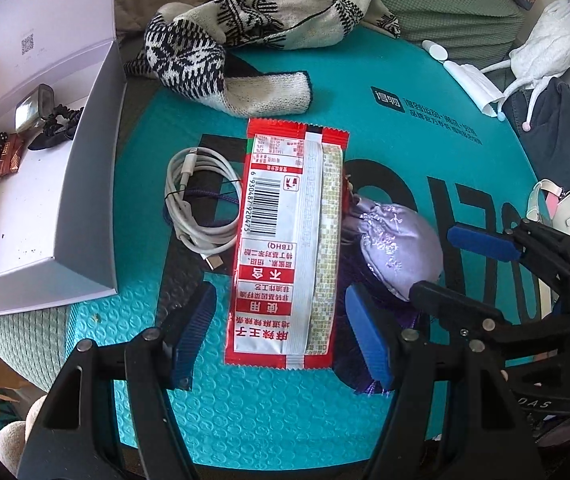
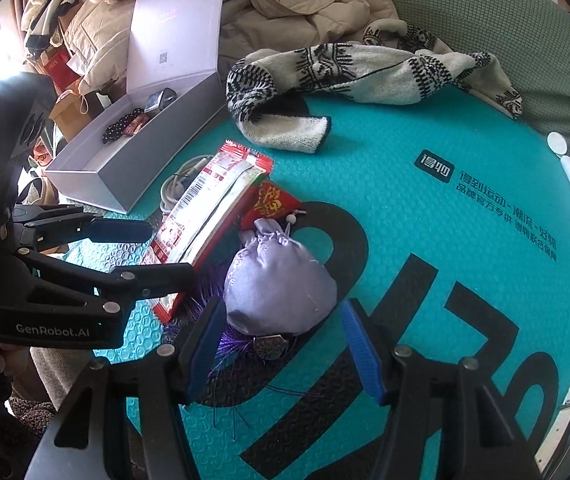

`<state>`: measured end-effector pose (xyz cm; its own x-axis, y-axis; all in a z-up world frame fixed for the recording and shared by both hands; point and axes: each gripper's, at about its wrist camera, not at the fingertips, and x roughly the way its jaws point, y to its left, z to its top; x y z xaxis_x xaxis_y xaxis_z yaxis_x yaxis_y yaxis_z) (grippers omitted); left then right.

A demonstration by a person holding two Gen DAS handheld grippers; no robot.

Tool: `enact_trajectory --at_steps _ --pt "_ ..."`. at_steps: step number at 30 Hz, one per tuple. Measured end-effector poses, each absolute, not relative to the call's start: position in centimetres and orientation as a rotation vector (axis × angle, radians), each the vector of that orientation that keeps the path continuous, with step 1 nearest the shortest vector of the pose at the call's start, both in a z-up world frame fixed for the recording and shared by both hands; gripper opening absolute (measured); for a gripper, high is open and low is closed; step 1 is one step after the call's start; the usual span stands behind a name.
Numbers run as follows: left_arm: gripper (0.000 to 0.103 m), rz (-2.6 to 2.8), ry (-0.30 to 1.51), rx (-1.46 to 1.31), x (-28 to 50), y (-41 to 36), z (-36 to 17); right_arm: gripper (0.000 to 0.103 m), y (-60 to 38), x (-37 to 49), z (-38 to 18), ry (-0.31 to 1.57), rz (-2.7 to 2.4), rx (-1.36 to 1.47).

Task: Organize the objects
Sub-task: 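Grasp the red-white snack packet with left tool while right tool grasps the lavender pouch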

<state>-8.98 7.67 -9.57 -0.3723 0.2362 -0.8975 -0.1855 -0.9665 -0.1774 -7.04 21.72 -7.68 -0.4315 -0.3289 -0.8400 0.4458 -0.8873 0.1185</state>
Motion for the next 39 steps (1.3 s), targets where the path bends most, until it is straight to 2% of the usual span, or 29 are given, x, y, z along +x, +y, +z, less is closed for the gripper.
enact_trajectory --at_steps 4,13,15,17,19,29,39 --pt "0.066 2.406 -0.056 -1.590 -9.7 7.7 -10.2 0.065 21.5 -7.4 -8.1 0.159 -2.315 1.339" --pt "0.066 2.435 0.024 -1.551 -10.2 8.5 -10.3 0.065 21.2 -7.8 -8.8 0.146 -2.311 1.341" --pt "0.065 2.442 0.047 -1.542 -10.1 8.6 -10.4 0.064 21.4 -7.8 -8.8 0.130 -2.313 1.338" --pt "0.060 2.449 0.079 -1.529 -9.9 8.8 -10.4 0.056 21.7 -7.6 -8.6 0.113 -2.312 1.333" --pt "0.055 2.454 0.115 -1.523 -9.5 8.9 -10.4 0.054 21.8 -7.4 -8.4 0.109 -2.314 1.329" --pt "0.054 2.411 0.037 -1.573 -6.6 7.6 -9.9 0.053 23.4 -5.6 -7.8 0.134 -2.337 1.337" --pt "0.055 2.394 0.059 -1.592 -3.7 7.2 -9.8 0.054 25.8 -3.5 -7.9 0.136 -2.368 1.386"
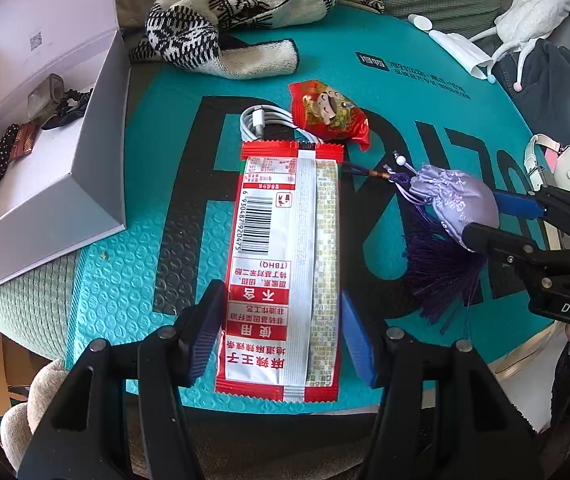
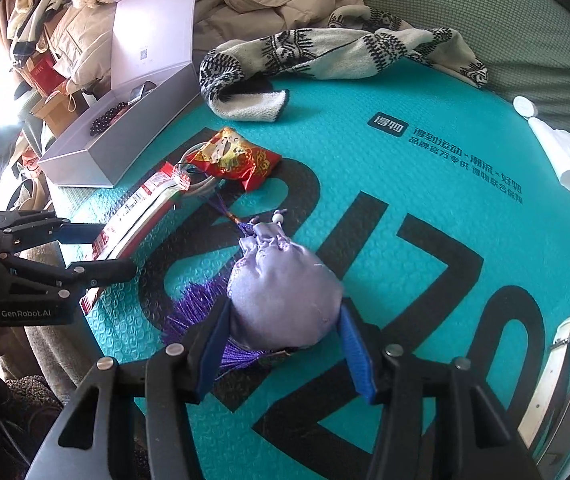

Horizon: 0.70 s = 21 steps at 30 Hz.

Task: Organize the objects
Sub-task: 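Grasp the red-white snack packet with left tool while right tool grasps the lavender pouch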

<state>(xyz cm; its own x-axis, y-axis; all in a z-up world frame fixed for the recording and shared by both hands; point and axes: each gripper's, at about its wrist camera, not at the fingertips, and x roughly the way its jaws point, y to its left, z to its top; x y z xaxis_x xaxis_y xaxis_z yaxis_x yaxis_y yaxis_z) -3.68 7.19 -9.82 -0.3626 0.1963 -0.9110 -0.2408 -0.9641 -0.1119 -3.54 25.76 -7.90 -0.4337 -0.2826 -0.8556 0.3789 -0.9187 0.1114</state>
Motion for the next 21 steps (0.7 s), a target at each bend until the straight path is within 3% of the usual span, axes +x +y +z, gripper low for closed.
enact_trajectory --at_steps 3,5,7,12,21 --pt "0.056 2.412 0.051 -1.593 -3.9 7.1 -9.8 0.064 25.9 -3.2 -8.0 0.156 -2.375 1.388" --pt "0.058 2.417 0.035 -1.594 -4.3 7.0 -9.8 0.079 25.8 -2.7 -7.6 0.181 -2.394 1.350" --pt "0.061 2.424 0.023 -1.591 -4.7 6.9 -9.8 0.087 25.5 -2.3 -7.3 0.197 -2.381 1.315" --pt "0.067 2.446 0.045 -1.578 -5.4 7.3 -10.1 0.088 24.4 -1.9 -7.7 0.255 -2.339 1.294" --pt "0.068 2.464 0.105 -1.564 -5.3 7.8 -10.4 0.088 23.2 -2.1 -9.3 0.390 -2.387 1.259"
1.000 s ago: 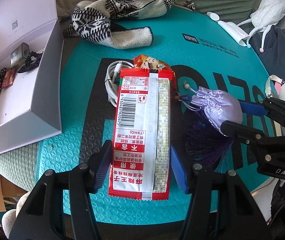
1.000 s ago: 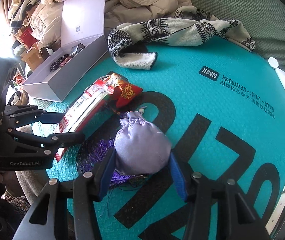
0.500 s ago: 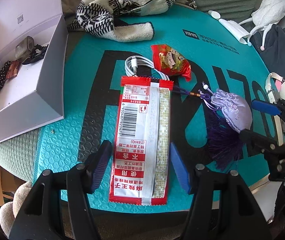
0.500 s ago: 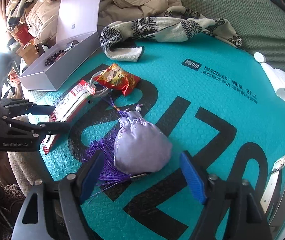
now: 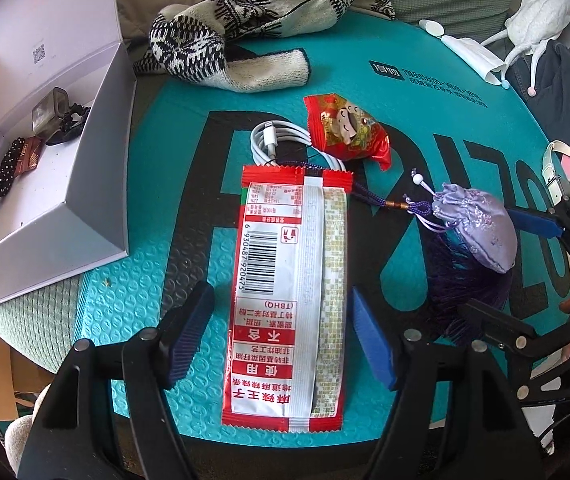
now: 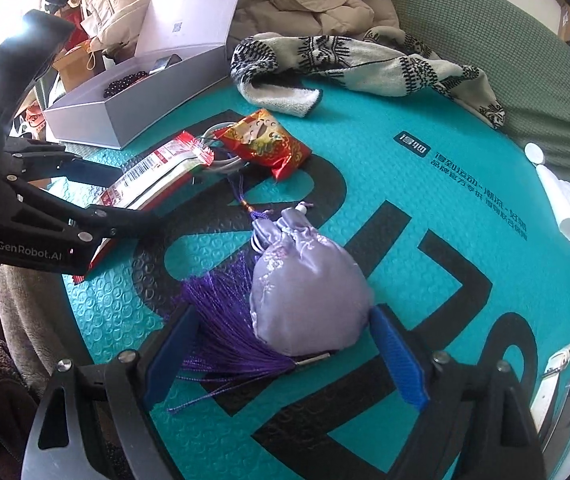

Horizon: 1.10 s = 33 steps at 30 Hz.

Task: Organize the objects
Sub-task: 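Grasp the red-white snack packet with left tool while right tool grasps the lavender pouch, then lift and carry the snack packet and lavender pouch toward the white box with both tools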

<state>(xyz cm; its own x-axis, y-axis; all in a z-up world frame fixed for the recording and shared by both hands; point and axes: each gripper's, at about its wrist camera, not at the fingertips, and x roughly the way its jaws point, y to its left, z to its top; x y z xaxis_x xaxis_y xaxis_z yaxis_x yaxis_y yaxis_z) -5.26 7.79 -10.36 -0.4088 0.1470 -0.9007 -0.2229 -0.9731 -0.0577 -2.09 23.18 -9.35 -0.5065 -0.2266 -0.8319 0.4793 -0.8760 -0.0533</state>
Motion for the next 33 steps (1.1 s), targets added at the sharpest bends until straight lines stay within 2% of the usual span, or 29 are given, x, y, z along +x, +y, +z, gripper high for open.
enact_trajectory --at_steps 3,6,8,9,11,18,33 --pt "0.068 2.464 0.117 -1.564 -5.2 7.9 -10.4 0.086 23.2 -2.5 -9.7 0.370 -2.401 1.274" --pt "0.066 2.470 0.136 -1.566 -5.1 8.0 -10.4 0.069 23.7 -2.8 -9.7 0.315 -2.414 1.294" --pt "0.061 2.479 0.128 -1.562 -5.1 7.9 -10.3 0.052 23.8 -2.9 -9.5 0.311 -2.426 1.297" --pt "0.054 2.481 0.123 -1.556 -5.0 7.8 -10.2 0.051 23.9 -2.9 -9.5 0.305 -2.427 1.300" --pt "0.051 2.485 0.119 -1.554 -5.0 7.7 -10.1 0.045 24.1 -2.9 -9.4 0.295 -2.430 1.296" --pt "0.047 2.473 0.085 -1.563 -5.0 7.5 -10.0 0.043 25.4 -3.2 -8.9 0.122 -2.414 1.322" --pt "0.046 2.477 0.019 -1.507 -4.3 7.3 -7.3 0.043 26.5 -2.5 -4.2 0.068 -2.479 1.171"
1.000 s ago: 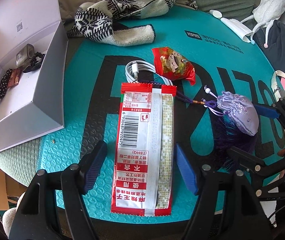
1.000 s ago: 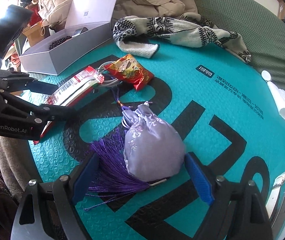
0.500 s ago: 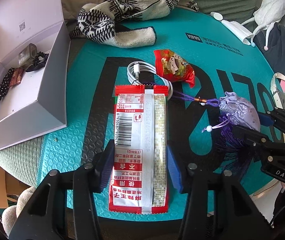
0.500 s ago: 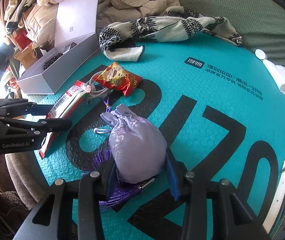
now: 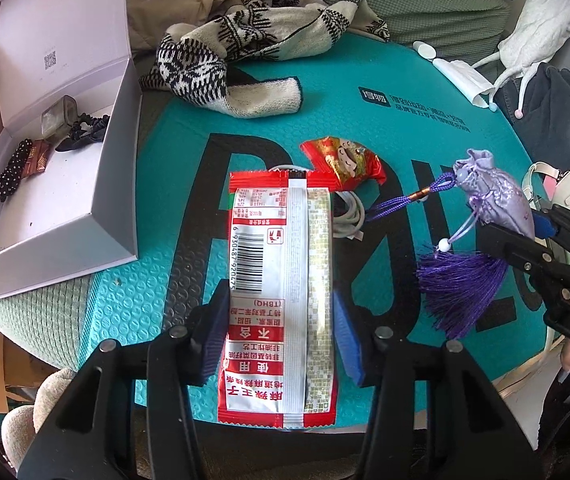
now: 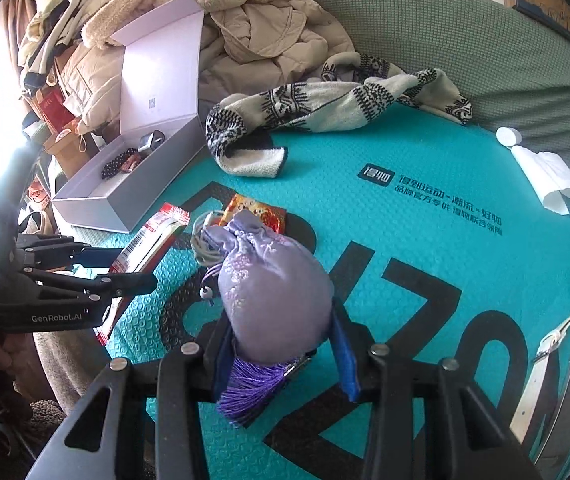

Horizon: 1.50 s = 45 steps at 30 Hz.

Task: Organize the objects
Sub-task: 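Lift and carry the snack packet and lavender pouch toward the white box with both tools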

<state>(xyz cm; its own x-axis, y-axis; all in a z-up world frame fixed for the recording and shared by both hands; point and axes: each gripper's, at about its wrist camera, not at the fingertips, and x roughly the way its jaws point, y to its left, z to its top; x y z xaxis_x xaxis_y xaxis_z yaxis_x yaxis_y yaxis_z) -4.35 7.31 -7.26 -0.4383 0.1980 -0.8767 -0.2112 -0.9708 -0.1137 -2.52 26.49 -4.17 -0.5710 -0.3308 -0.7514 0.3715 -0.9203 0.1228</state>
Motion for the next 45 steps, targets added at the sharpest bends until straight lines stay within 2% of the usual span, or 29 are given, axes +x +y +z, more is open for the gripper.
enact_trajectory --at_steps 16,45 --pt "0.046 2.562 0.021 -1.412 -3.2 6.2 -1.9 0.043 26.1 -2.7 0.9 0.108 -2.513 1.007" --pt "0.046 2.825 -0.131 -1.462 5.0 -2.7 1.3 0.043 15.6 -0.7 2.0 0.228 -2.205 0.888"
